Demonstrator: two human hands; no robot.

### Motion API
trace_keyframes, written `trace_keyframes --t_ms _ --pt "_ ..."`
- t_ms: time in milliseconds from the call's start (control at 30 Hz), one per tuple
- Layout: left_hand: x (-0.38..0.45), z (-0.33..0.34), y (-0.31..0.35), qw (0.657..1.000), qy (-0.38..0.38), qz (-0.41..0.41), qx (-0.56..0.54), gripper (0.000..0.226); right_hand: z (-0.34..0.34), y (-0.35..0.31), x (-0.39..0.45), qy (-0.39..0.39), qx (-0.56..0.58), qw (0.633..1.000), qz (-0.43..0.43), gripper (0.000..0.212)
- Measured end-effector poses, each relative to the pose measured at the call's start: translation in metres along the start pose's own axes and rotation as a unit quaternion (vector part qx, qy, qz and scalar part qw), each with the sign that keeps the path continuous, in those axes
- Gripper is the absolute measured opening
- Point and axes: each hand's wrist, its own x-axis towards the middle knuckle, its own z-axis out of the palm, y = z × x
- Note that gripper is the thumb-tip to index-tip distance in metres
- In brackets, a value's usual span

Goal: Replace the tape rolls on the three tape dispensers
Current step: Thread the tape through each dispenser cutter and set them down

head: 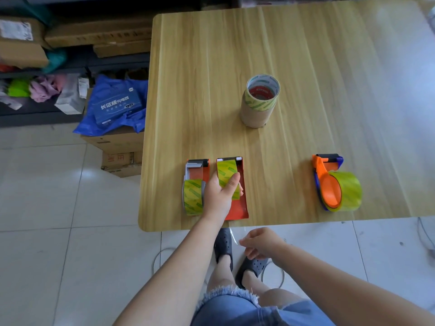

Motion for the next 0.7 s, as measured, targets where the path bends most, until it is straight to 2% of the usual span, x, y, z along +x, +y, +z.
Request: trace_keyframes --t_ms 233,367,533,700 --pt "-0.005 -0.002 -0.001 1.000 -0.010 -0.014 -0.006 0.015 0.002 0.006 0.001 -0.008 0.040 0.999 0.025 0.017" --pt "-0.008 -0.006 -0.001 0.998 -0.056 -0.018 -0.005 0.024 0.008 0.008 0.007 0.005 0.041 0.999 0.030 0.018" --pt "-0.015 -0.015 -0.018 0.992 -0.106 -0.052 0.039 0.037 0.019 0.008 0.019 0.006 0.052 0.998 0.046 0.021" --pt "-0.024 -0.017 -0.032 0.985 -0.121 -0.114 0.049 0.032 0.018 0.008 0.029 0.016 0.069 0.996 0.062 0.016"
